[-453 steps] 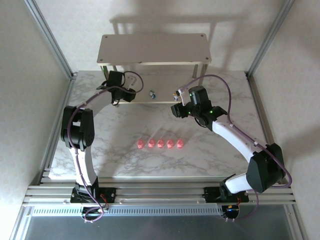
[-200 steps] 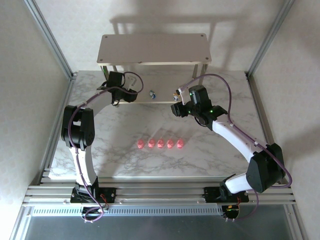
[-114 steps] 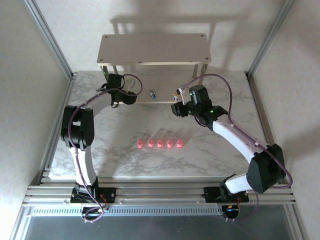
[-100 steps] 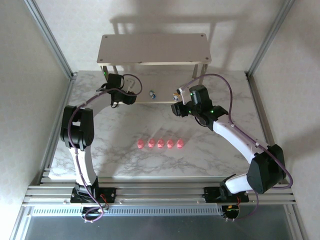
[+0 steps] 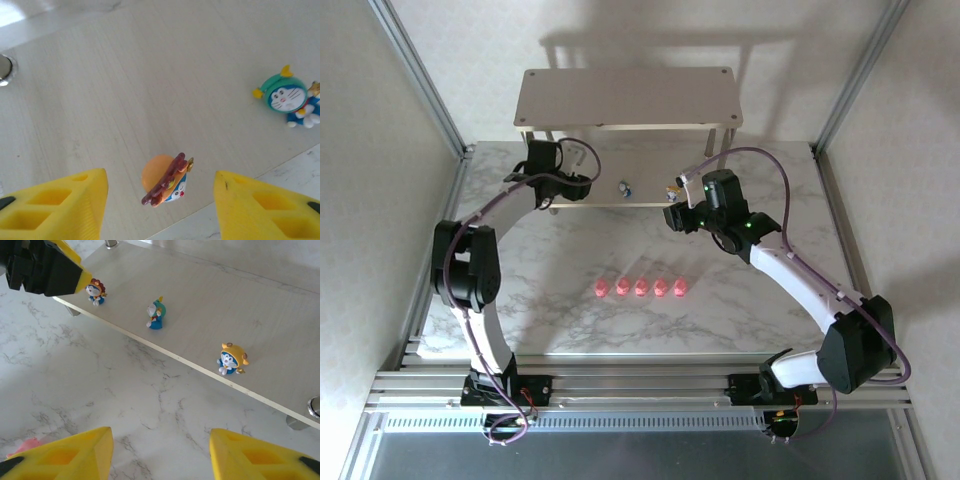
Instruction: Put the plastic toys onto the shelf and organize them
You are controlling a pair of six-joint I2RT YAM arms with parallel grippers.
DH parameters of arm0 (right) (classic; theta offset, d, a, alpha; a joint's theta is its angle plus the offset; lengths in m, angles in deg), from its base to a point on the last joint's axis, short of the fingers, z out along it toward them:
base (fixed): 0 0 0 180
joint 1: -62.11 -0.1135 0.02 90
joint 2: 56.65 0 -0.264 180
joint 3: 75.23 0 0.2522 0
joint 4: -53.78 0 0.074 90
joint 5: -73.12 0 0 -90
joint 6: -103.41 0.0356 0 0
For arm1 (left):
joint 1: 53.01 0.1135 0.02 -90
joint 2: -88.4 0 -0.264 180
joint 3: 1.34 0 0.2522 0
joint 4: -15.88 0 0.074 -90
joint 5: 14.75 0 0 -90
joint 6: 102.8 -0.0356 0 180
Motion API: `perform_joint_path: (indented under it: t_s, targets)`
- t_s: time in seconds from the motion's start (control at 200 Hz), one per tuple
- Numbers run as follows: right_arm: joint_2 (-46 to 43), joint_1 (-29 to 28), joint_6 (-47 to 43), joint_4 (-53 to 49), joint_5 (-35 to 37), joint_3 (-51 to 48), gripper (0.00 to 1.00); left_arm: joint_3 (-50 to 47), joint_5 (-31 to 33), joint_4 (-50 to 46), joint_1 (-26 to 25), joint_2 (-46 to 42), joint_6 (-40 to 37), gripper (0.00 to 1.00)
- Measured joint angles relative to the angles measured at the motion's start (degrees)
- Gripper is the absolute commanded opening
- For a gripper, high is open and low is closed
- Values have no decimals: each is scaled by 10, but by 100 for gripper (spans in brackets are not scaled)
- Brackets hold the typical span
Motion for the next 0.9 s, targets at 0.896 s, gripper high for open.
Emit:
perform_joint_path:
  t_s: [0.896]
  targets:
    - [337,-65,107,-1,44,290,53,-209,-9,9,-40,-344,200,53]
